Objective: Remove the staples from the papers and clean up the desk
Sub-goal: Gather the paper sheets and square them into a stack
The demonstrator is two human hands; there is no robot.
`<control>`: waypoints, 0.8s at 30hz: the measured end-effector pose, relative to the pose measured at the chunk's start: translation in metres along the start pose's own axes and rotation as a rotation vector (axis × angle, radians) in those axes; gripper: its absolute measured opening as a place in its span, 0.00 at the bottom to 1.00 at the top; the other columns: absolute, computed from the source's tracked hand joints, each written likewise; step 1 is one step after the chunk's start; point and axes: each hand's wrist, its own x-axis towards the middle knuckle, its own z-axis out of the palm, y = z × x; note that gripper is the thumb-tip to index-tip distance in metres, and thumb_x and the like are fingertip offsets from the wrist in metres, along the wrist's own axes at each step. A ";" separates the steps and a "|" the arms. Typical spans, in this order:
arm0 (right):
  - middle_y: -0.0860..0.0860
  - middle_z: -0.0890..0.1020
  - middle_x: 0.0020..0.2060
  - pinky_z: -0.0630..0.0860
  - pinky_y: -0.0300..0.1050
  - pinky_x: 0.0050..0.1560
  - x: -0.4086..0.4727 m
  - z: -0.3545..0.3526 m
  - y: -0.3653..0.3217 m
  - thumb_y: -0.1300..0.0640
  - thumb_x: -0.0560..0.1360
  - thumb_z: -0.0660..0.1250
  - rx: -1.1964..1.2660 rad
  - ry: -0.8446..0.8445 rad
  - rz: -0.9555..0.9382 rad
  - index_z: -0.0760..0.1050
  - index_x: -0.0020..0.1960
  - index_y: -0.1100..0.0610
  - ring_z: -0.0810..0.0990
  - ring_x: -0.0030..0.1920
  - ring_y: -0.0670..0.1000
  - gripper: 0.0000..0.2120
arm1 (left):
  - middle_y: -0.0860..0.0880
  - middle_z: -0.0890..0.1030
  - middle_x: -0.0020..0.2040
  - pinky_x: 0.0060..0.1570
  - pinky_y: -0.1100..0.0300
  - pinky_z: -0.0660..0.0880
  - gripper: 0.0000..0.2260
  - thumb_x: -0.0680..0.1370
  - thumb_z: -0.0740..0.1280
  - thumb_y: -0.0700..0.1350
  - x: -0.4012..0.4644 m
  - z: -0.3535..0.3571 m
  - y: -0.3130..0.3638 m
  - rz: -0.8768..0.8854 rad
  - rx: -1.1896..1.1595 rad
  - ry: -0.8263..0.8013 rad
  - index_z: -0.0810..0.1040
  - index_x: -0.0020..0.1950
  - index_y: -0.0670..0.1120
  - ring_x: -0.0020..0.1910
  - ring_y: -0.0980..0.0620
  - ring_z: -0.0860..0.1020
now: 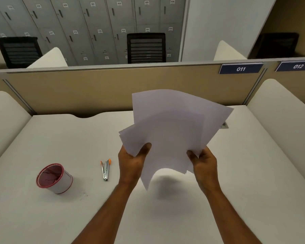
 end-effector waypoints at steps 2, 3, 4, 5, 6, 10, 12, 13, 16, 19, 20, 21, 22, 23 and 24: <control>0.46 0.85 0.45 0.78 0.32 0.43 0.000 0.001 0.005 0.64 0.76 0.69 0.003 -0.005 0.026 0.79 0.54 0.57 0.83 0.45 0.42 0.08 | 0.49 0.86 0.52 0.49 0.57 0.82 0.20 0.70 0.78 0.46 -0.001 -0.001 -0.004 0.015 0.010 0.012 0.80 0.61 0.47 0.52 0.50 0.84; 0.47 0.85 0.46 0.78 0.32 0.44 -0.001 0.001 0.009 0.64 0.76 0.69 -0.002 -0.013 0.050 0.79 0.54 0.57 0.83 0.45 0.42 0.08 | 0.48 0.85 0.53 0.51 0.56 0.82 0.23 0.70 0.79 0.45 -0.003 -0.002 -0.009 0.011 0.026 0.016 0.79 0.62 0.45 0.53 0.50 0.83; 0.47 0.85 0.46 0.78 0.32 0.44 -0.002 0.001 0.013 0.65 0.75 0.69 -0.009 -0.023 0.070 0.79 0.55 0.58 0.83 0.45 0.43 0.09 | 0.46 0.85 0.54 0.53 0.54 0.82 0.24 0.70 0.79 0.43 -0.007 -0.003 -0.014 -0.004 0.041 0.021 0.78 0.64 0.43 0.53 0.49 0.83; 0.47 0.85 0.46 0.78 0.32 0.44 -0.004 0.000 0.018 0.65 0.75 0.69 -0.017 -0.033 0.082 0.79 0.54 0.57 0.83 0.46 0.43 0.09 | 0.45 0.84 0.54 0.54 0.52 0.82 0.24 0.70 0.78 0.42 -0.010 -0.005 -0.021 -0.026 0.050 0.029 0.78 0.64 0.42 0.53 0.48 0.83; 0.46 0.85 0.46 0.79 0.33 0.44 -0.006 0.000 0.022 0.66 0.75 0.69 -0.023 -0.043 0.089 0.80 0.54 0.56 0.83 0.46 0.43 0.10 | 0.45 0.84 0.54 0.55 0.49 0.82 0.24 0.69 0.79 0.42 -0.014 -0.007 -0.027 -0.045 0.063 0.034 0.78 0.63 0.42 0.53 0.49 0.83; 0.47 0.84 0.48 0.79 0.34 0.43 -0.013 0.000 0.035 0.66 0.74 0.70 -0.051 -0.067 0.121 0.78 0.54 0.51 0.82 0.48 0.48 0.13 | 0.48 0.85 0.53 0.55 0.45 0.81 0.26 0.66 0.77 0.54 -0.026 -0.013 -0.044 -0.066 0.095 0.066 0.78 0.61 0.45 0.52 0.49 0.83; 0.50 0.83 0.50 0.80 0.35 0.43 -0.013 0.002 0.040 0.65 0.74 0.70 -0.044 -0.068 0.163 0.77 0.58 0.54 0.82 0.49 0.49 0.15 | 0.48 0.84 0.53 0.55 0.44 0.81 0.28 0.66 0.77 0.55 -0.028 -0.013 -0.047 -0.077 0.095 0.077 0.77 0.61 0.45 0.53 0.48 0.83; 0.52 0.83 0.50 0.80 0.36 0.43 -0.013 0.002 0.042 0.65 0.74 0.71 -0.035 -0.064 0.190 0.76 0.60 0.57 0.82 0.50 0.51 0.16 | 0.47 0.83 0.54 0.56 0.44 0.81 0.27 0.67 0.77 0.53 -0.028 -0.013 -0.048 -0.075 0.104 0.074 0.76 0.62 0.45 0.54 0.48 0.82; 0.54 0.83 0.51 0.80 0.41 0.48 -0.012 0.005 0.044 0.66 0.73 0.71 -0.010 -0.067 0.211 0.75 0.62 0.59 0.81 0.51 0.53 0.18 | 0.46 0.82 0.56 0.57 0.49 0.80 0.26 0.69 0.76 0.46 -0.028 -0.011 -0.049 -0.058 0.101 0.061 0.74 0.64 0.44 0.55 0.47 0.81; 0.54 0.83 0.52 0.80 0.46 0.52 -0.011 0.008 0.044 0.66 0.73 0.71 0.005 -0.062 0.192 0.75 0.63 0.59 0.81 0.51 0.52 0.19 | 0.46 0.82 0.56 0.55 0.54 0.80 0.26 0.69 0.76 0.43 -0.026 -0.009 -0.049 -0.050 0.085 0.050 0.73 0.65 0.44 0.55 0.48 0.81; 0.54 0.83 0.52 0.80 0.48 0.53 -0.010 0.009 0.046 0.66 0.73 0.71 0.005 -0.058 0.197 0.75 0.63 0.59 0.81 0.51 0.53 0.19 | 0.45 0.82 0.56 0.54 0.56 0.80 0.26 0.69 0.76 0.43 -0.025 -0.008 -0.049 -0.058 0.084 0.042 0.74 0.65 0.43 0.55 0.48 0.81; 0.55 0.83 0.52 0.80 0.50 0.54 -0.010 0.010 0.047 0.67 0.73 0.71 0.005 -0.054 0.208 0.75 0.63 0.60 0.81 0.52 0.54 0.19 | 0.45 0.82 0.55 0.53 0.58 0.81 0.25 0.69 0.76 0.41 -0.024 -0.007 -0.051 -0.072 0.087 0.031 0.74 0.64 0.43 0.54 0.49 0.82; 0.56 0.83 0.53 0.79 0.52 0.56 -0.010 0.011 0.048 0.66 0.73 0.71 0.004 -0.051 0.220 0.75 0.62 0.59 0.81 0.52 0.55 0.18 | 0.45 0.83 0.54 0.51 0.60 0.81 0.22 0.70 0.76 0.38 -0.024 -0.007 -0.052 -0.090 0.093 0.019 0.76 0.62 0.44 0.53 0.48 0.82; 0.56 0.83 0.53 0.79 0.53 0.57 -0.009 0.012 0.049 0.66 0.73 0.71 0.002 -0.050 0.229 0.76 0.62 0.59 0.81 0.52 0.56 0.18 | 0.45 0.83 0.52 0.50 0.60 0.81 0.18 0.71 0.75 0.35 -0.023 -0.007 -0.053 -0.110 0.097 0.008 0.78 0.59 0.45 0.52 0.46 0.82; 0.56 0.83 0.53 0.79 0.53 0.57 -0.009 0.012 0.048 0.66 0.74 0.71 -0.004 -0.056 0.230 0.76 0.61 0.59 0.81 0.52 0.56 0.17 | 0.45 0.84 0.50 0.49 0.59 0.81 0.15 0.73 0.74 0.33 -0.023 -0.007 -0.054 -0.133 0.103 0.001 0.79 0.56 0.47 0.51 0.44 0.82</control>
